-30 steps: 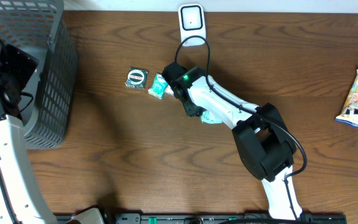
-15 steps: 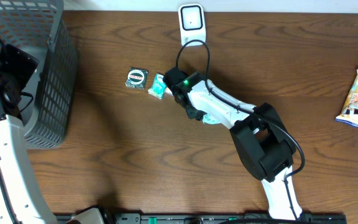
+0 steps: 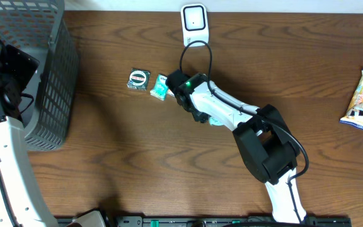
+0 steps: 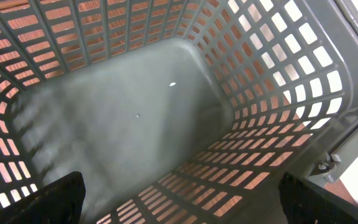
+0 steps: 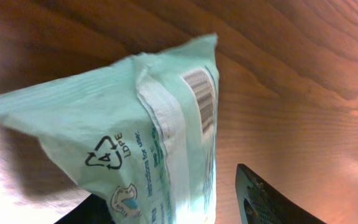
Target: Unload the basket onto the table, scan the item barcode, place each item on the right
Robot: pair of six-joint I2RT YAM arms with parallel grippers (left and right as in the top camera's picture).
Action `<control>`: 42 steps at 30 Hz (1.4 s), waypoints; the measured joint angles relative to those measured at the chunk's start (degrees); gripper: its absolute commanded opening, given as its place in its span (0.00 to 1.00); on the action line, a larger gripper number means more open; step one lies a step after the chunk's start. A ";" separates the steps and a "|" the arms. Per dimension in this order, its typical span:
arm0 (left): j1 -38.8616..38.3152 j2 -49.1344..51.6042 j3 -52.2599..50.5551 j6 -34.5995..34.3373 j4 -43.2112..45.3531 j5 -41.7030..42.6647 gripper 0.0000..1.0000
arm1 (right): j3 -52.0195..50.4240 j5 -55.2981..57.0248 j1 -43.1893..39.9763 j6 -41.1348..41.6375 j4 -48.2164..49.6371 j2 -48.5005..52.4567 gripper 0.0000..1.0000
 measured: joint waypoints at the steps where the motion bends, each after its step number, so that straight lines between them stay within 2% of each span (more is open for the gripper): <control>1: 0.00 0.02 0.00 0.00 0.00 0.00 0.98 | 0.22 0.07 0.00 0.04 -1.29 0.00 0.54; 7: 0.00 0.00 0.00 0.00 -0.02 0.00 0.98 | 8.13 -3.02 -1.31 0.61 -7.80 0.22 0.60; 11: 0.00 0.00 0.00 0.00 0.00 0.02 0.98 | 13.73 -11.80 -5.84 -2.51 -8.09 0.07 0.66; 15: 0.00 0.00 0.00 0.00 0.00 0.00 0.98 | 14.29 -24.15 -12.61 -6.38 -8.17 -0.04 0.68; 19: 0.00 0.00 0.00 0.00 0.00 0.00 0.98 | 13.29 -38.91 -20.09 -12.33 -7.96 -0.04 0.52; 21: 0.00 0.00 0.00 0.00 0.00 0.00 0.97 | 11.47 -45.38 -23.54 -15.06 -7.34 -0.04 0.41; 25: 0.00 0.02 0.00 0.00 0.00 0.00 0.97 | 6.03 -52.89 -28.00 -17.68 -4.72 -0.04 0.22; 30: 0.00 0.02 0.00 0.00 0.00 0.02 0.98 | 1.70 -56.19 -28.57 -18.38 -3.08 -0.04 0.18; 33: 0.00 0.00 0.00 0.00 0.00 0.00 0.97 | 0.24 -57.24 -28.00 -18.56 -2.27 -0.04 0.20; 34: 0.00 0.00 0.00 0.00 0.00 0.00 0.97 | 0.02 -57.51 -27.65 -18.53 -1.99 -0.04 0.34; 36: 0.00 0.00 0.00 0.00 0.00 0.00 0.98 | -0.15 -57.88 -26.62 -18.60 -1.44 -0.04 0.54; 37: 0.00 0.00 0.00 0.00 0.00 0.00 0.98 | -0.28 -57.99 -26.03 -18.49 -0.96 -0.04 0.59; 39: 0.00 0.00 0.00 0.00 0.00 0.00 0.98 | -0.35 -58.29 -25.00 -18.36 -0.68 -0.04 0.60; 42: 0.00 0.00 0.00 0.00 0.00 0.00 0.98 | -0.37 -58.73 -23.08 -18.18 0.70 -0.22 0.44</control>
